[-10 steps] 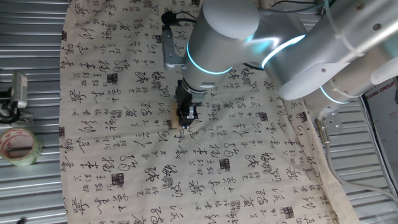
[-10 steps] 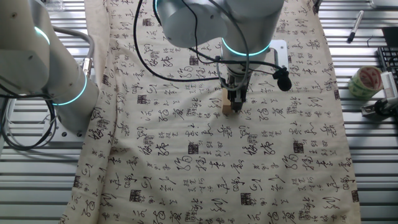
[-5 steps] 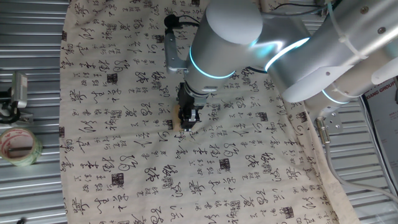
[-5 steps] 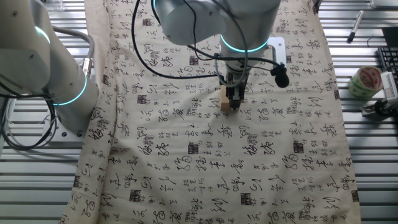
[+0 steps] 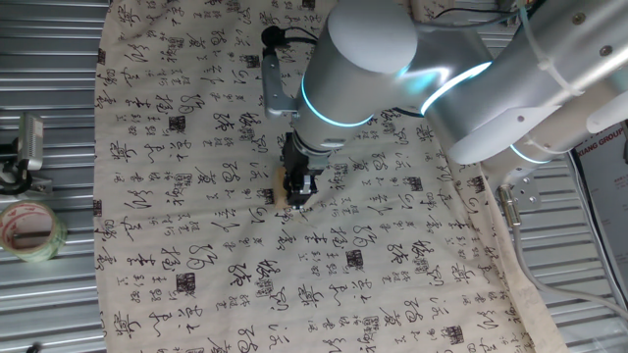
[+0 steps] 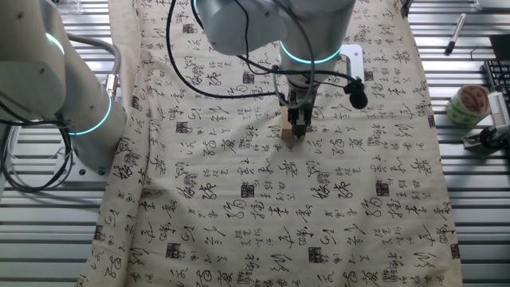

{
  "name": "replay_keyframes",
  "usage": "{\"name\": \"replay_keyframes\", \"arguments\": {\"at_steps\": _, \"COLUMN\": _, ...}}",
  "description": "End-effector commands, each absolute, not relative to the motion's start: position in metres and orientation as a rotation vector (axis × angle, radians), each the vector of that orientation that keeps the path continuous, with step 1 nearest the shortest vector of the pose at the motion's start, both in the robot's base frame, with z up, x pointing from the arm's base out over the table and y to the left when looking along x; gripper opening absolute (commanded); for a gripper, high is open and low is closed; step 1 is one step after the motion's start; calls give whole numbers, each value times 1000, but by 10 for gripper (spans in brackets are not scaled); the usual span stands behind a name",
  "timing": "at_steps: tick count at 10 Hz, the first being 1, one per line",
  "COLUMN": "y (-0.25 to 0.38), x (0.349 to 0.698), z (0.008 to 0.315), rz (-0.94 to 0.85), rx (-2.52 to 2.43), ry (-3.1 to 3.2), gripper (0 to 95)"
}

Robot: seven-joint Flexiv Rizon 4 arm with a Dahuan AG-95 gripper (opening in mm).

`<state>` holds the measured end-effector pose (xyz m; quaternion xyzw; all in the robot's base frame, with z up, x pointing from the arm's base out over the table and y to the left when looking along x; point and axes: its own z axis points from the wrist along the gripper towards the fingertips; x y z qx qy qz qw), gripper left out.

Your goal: Hold a small block with the gripper and sweep it from left to right on the table

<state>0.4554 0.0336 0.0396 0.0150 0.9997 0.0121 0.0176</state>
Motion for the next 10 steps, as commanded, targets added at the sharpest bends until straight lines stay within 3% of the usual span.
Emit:
{"name": "replay_keyframes", "arguments": {"at_steps": 1, "y": 35, "x": 454, "z": 23, "rz": 36, "rx": 48, "ry": 3105, "gripper": 0}}
{"name": "replay_keyframes", "arguments": {"at_steps": 10, "y": 48, "x": 449, "z": 23, "rz": 25, "rx": 67, "ry": 3108, "gripper": 0}}
